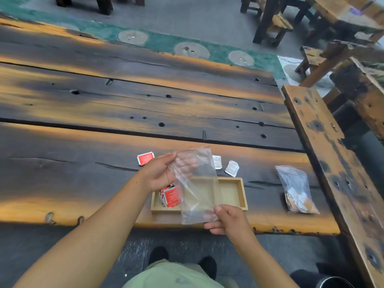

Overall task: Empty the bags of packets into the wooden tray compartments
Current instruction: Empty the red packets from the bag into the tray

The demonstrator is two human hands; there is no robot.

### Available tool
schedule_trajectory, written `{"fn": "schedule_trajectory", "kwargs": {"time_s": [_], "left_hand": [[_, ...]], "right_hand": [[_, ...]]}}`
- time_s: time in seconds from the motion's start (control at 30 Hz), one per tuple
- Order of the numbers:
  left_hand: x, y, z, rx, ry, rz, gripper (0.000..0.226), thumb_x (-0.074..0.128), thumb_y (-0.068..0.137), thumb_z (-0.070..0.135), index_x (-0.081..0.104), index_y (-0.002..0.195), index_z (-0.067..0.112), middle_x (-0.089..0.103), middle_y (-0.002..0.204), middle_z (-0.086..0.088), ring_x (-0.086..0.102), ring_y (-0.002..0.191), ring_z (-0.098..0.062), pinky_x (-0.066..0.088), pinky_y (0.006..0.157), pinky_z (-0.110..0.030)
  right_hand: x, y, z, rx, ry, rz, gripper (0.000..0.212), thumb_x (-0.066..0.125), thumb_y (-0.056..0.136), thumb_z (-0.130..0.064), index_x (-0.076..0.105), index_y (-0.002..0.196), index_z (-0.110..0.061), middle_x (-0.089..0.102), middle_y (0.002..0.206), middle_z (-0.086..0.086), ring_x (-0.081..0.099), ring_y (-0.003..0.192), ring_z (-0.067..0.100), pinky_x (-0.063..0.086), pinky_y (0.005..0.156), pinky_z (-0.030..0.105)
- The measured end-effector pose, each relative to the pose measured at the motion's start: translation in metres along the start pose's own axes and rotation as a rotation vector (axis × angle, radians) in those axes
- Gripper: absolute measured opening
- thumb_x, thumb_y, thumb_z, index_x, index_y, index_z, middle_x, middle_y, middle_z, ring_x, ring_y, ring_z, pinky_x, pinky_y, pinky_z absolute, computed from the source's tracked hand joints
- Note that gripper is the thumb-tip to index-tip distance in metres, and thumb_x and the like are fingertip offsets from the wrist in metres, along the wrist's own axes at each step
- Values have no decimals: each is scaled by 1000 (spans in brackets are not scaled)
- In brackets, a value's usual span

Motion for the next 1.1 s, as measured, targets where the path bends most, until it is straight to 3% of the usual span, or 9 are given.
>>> {"fn": "schedule_trajectory", "kwargs": {"time_s": [0.17, 0.3, 0.53, 0.6, 0.73, 0.83, 1.0, 1.1], "left_hand": [[17, 11, -5, -36, -18, -48, 57, 28, 107, 26, 77, 100, -2, 73, 111, -22, 73, 100, -31, 57, 86, -48], [40, 28, -8, -3, -90, -36, 44, 33, 107, 26, 66, 113, -3, 73, 107, -22, 74, 94, -33, 55, 86, -52], [101, 69, -39, 19, -120, -15, 38, 35, 107, 25, 61, 118, -1, 73, 107, -23, 74, 95, -36, 61, 79, -49], [121, 82, -51, 32, -108, -3, 37, 36, 107, 24, 58, 122, -1, 73, 107, -23, 74, 94, -37, 61, 78, -50], [159, 109, -75, 39, -90, 45, 40, 37, 107, 24, 52, 131, -4, 68, 114, -26, 71, 99, -40, 61, 75, -51], [187, 132, -93, 10, -41, 72, 41, 35, 107, 26, 56, 129, -2, 70, 115, -24, 71, 102, -38, 61, 81, -50], [221, 159, -128, -31, 82, 137, 37, 40, 106, 23, 59, 128, -1, 68, 121, -23, 70, 103, -40, 57, 88, -54], [230, 170, -144, -34, 186, 217, 29, 41, 106, 19, 64, 110, 1, 76, 100, -15, 75, 89, -32, 56, 85, -54]], "right_hand": [[-17, 2, 3, -45, 33, 28, 26, 49, 104, -15, 68, 103, 1, 78, 86, 14, 76, 75, 25, 60, 64, 28], [-36, 1, 9, -16, 238, 108, 23, 54, 101, -20, 66, 106, -1, 77, 85, 15, 76, 75, 26, 61, 62, 27], [-65, 12, 17, 120, 678, -104, 25, 63, 93, -22, 61, 110, -4, 74, 97, 20, 75, 81, 27, 61, 64, 31], [-84, 20, 19, 118, 661, -162, 25, 67, 90, -19, 62, 109, -2, 74, 100, 21, 75, 81, 25, 60, 65, 30], [-140, 33, 29, 79, 566, -166, 9, 67, 88, -14, 63, 91, -7, 73, 84, 13, 72, 76, 20, 58, 65, 28], [-183, 44, 41, 72, 524, -161, 5, 65, 92, -8, 61, 93, -6, 74, 86, 15, 72, 76, 22, 58, 66, 29], [-243, 65, 65, 123, 491, -146, 20, 74, 83, -21, 64, 96, -8, 73, 92, 15, 70, 90, 28, 56, 71, 33], [-274, 77, 88, 208, 588, -112, 20, 71, 86, -20, 62, 100, -11, 71, 88, 12, 70, 88, 28, 56, 69, 34]]}}
Point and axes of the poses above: each hand's wrist, its own y-axis towards the middle knuckle, its own x-axis out of the palm, z = x × y, the point moved 5 cm from there along y, towards the middle knuckle
